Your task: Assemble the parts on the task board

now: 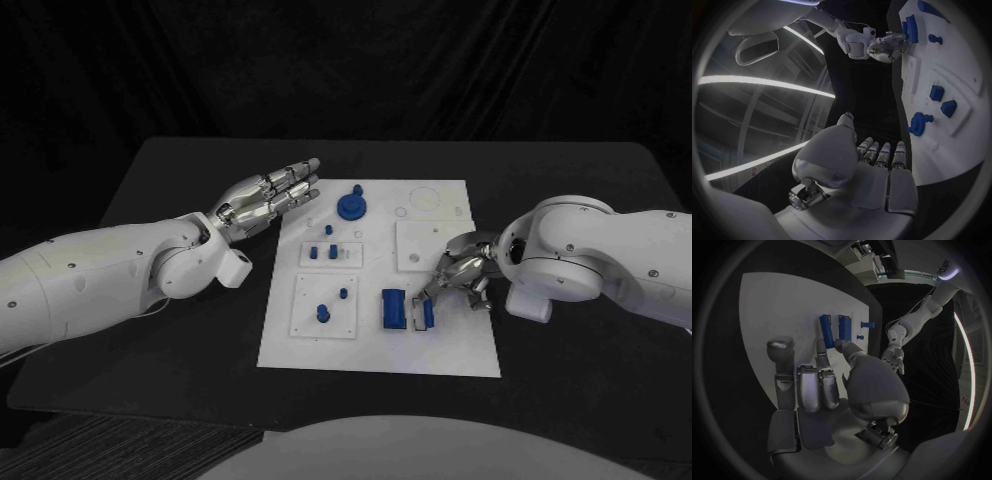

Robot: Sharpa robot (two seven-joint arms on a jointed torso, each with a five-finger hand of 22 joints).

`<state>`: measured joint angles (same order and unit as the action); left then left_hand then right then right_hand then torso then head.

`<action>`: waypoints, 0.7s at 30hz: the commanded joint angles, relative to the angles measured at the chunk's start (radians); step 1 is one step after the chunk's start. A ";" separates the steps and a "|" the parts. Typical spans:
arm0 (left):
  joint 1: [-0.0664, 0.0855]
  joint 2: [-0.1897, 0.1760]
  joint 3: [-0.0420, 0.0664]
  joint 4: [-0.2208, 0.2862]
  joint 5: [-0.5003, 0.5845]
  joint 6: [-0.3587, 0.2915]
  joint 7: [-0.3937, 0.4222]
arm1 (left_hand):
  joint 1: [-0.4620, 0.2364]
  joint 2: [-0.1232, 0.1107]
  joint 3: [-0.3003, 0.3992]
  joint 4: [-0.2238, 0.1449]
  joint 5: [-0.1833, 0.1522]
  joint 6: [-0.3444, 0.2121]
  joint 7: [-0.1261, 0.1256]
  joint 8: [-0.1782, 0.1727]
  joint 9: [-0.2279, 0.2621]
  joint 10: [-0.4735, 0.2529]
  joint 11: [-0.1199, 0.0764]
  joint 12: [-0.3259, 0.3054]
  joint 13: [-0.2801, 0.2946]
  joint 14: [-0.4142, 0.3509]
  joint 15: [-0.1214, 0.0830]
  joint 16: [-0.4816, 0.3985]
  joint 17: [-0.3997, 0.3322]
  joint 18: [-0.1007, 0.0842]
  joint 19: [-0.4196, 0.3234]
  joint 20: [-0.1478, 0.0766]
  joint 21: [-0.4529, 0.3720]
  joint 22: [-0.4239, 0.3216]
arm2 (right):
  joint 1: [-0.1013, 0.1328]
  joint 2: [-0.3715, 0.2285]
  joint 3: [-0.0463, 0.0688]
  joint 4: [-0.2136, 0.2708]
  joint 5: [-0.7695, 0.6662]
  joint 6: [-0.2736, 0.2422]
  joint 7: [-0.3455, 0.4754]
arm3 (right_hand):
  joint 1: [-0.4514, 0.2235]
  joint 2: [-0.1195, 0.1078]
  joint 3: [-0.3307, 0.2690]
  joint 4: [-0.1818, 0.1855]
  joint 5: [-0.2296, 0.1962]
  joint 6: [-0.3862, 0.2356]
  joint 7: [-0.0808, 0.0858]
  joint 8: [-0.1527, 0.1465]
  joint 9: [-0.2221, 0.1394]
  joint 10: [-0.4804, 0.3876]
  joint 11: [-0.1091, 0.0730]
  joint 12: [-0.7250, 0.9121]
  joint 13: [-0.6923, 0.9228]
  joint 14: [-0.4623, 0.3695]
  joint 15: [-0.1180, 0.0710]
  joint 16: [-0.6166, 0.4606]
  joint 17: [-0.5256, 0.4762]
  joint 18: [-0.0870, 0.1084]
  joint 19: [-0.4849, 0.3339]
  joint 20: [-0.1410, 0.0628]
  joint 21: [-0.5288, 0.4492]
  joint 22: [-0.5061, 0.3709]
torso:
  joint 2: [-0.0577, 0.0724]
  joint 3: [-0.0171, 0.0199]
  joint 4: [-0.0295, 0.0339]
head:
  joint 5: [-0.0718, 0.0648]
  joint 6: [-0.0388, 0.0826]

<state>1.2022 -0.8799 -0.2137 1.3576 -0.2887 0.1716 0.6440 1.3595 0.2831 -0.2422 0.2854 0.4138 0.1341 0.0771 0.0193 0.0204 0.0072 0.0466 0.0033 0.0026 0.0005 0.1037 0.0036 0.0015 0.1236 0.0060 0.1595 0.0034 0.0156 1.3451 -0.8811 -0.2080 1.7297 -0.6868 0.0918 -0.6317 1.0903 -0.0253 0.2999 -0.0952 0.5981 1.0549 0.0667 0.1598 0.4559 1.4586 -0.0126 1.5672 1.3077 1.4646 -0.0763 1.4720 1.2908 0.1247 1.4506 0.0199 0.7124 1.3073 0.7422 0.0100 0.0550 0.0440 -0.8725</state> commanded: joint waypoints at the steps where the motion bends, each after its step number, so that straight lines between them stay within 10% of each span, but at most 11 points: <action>1: -0.001 0.002 0.001 0.001 0.000 0.014 0.008 | 0.009 -0.001 0.007 0.001 0.006 0.004 0.004 0.004 0.001 0.003 0.006 0.001 0.001 0.000 0.012 -0.004 -0.001 0.002 0.000 0.010 0.002 0.000 | -0.004 0.001 0.000 0.001 0.004 0.014 -0.015 | -0.006 0.005 0.002 0.004 -0.012 -0.003 -0.004 0.005 0.002 0.112 -0.002 0.004 0.263 0.059 -0.006 -0.006 -0.002 0.009 0.001 0.005 -0.006 0.057 | 0.000 -0.0003 0.0010 | 0.000 0.000; 21: -0.002 0.004 0.001 -0.001 0.000 0.020 0.001 | 0.012 -0.001 0.009 0.000 0.010 0.003 0.005 0.004 0.001 0.003 0.007 0.001 0.001 0.000 0.018 -0.004 -0.001 -0.001 0.000 0.013 0.003 0.000 | -0.008 0.007 0.000 -0.003 0.000 0.016 -0.020 | -0.013 0.019 0.000 0.018 -0.070 -0.002 -0.007 0.013 0.009 0.112 -0.005 0.004 0.263 0.057 -0.008 -0.009 -0.009 0.010 0.001 0.003 -0.018 0.053 | -0.001 -0.0008 0.0009 | 0.002 0.000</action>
<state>1.2020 -0.8779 -0.2137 1.3561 -0.2888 0.1774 0.6369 1.3595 0.2831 -0.2366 0.2855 0.4184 0.1341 0.0770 0.0193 0.0203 0.0072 0.0466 0.0034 0.0026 -0.0031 0.1146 0.0036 0.0014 0.1235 0.0060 0.1667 0.0034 0.0154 1.3400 -0.8749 -0.2081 1.7267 -0.6863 0.0998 -0.6340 1.0758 -0.0186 0.2982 -0.0826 0.5292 1.0539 0.0678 0.1694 0.4636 1.4626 -0.0165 1.5672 1.3075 1.4656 -0.0753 1.4681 1.2823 0.1246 1.4507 0.0199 0.6993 1.3080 0.7415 0.0093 0.0555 0.0468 -0.8725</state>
